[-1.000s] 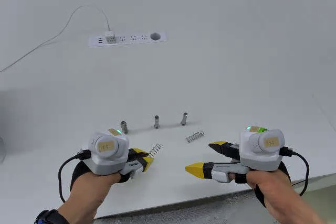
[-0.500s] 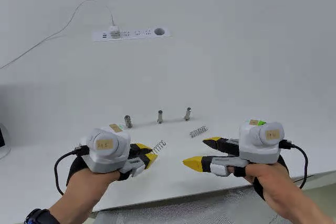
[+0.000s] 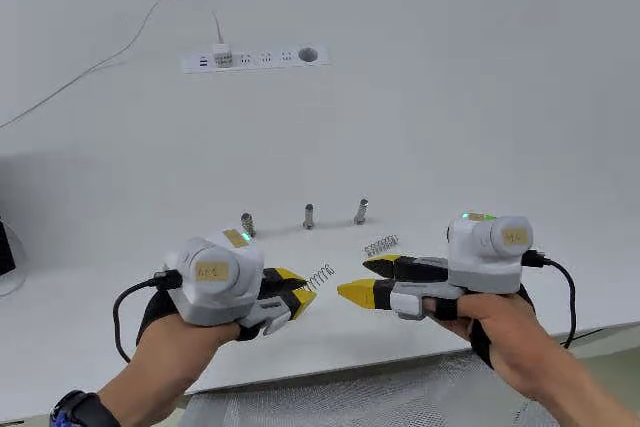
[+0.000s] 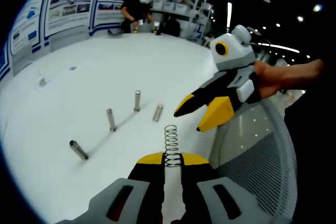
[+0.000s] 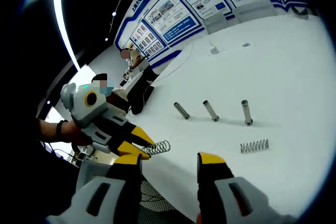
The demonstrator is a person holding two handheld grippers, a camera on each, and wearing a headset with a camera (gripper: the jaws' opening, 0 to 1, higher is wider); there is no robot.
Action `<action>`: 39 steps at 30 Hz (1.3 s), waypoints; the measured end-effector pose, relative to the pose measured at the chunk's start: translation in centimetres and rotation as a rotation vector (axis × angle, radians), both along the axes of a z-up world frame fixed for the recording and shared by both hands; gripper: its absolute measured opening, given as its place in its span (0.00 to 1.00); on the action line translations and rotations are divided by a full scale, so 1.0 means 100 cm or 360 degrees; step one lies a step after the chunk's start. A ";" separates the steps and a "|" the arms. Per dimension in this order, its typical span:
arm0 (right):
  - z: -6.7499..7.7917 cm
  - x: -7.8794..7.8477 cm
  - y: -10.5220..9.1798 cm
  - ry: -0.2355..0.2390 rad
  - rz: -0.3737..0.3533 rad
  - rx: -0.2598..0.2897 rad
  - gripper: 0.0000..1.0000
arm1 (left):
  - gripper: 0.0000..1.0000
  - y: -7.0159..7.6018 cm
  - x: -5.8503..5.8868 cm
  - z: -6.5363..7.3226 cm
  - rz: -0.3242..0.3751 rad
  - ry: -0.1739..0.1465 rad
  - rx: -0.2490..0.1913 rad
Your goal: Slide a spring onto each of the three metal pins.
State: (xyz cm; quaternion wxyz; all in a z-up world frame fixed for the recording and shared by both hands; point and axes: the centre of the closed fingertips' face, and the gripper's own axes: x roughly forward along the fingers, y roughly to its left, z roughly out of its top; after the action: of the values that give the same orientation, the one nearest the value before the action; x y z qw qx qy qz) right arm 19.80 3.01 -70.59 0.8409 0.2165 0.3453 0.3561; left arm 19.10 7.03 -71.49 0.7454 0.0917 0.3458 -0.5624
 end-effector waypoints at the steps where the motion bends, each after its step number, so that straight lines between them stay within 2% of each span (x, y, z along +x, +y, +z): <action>1: 0.001 0.000 0.003 0.0014 0.0006 0.0026 0.40 | 0.11 -0.002 -0.001 0.001 -0.0013 -0.0009 0.0002; 5: 0.001 0.001 0.007 0.0058 0.0006 0.0096 0.38 | 0.11 -0.006 -0.004 0.004 -0.0048 -0.0023 -0.0004; 9: 0.002 0.003 0.010 0.0084 -0.0017 0.0182 0.30 | 0.11 -0.010 -0.008 0.007 -0.0082 -0.0036 -0.0011; 12: 0.002 0.002 0.014 0.0141 -0.0031 0.0258 0.29 | 0.11 -0.013 -0.008 0.010 -0.0096 -0.0039 -0.0024; 15: 0.004 0.001 0.016 0.0147 -0.0035 0.0293 0.27 | 0.11 -0.015 -0.009 0.013 -0.0120 -0.0047 -0.0033; 20: 0.010 0.002 0.019 0.0174 -0.0051 0.0401 0.20 | 0.11 -0.018 -0.008 0.017 -0.0175 -0.0081 -0.0031; 23: 0.010 0.003 0.017 0.0191 -0.0065 0.0406 0.18 | 0.11 -0.019 -0.007 0.018 -0.0190 -0.0087 -0.0030; 28: 0.018 0.004 0.015 0.0186 -0.0067 0.0458 0.15 | 0.11 -0.021 -0.006 0.020 -0.0221 -0.0096 -0.0033; 33: 0.024 0.006 0.015 0.0183 -0.0059 0.0474 0.13 | 0.11 -0.024 -0.005 0.021 -0.0244 -0.0098 -0.0029; 39: 0.033 0.008 0.014 0.0150 -0.0033 0.0440 0.12 | 0.10 -0.026 -0.001 0.026 -0.0252 -0.0073 -0.0064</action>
State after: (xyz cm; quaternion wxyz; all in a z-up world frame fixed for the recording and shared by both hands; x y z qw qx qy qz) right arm 20.63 4.37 -67.34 0.7894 0.3504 0.3298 0.3812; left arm 18.97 4.42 -68.88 0.7080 0.1166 0.3088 -0.6243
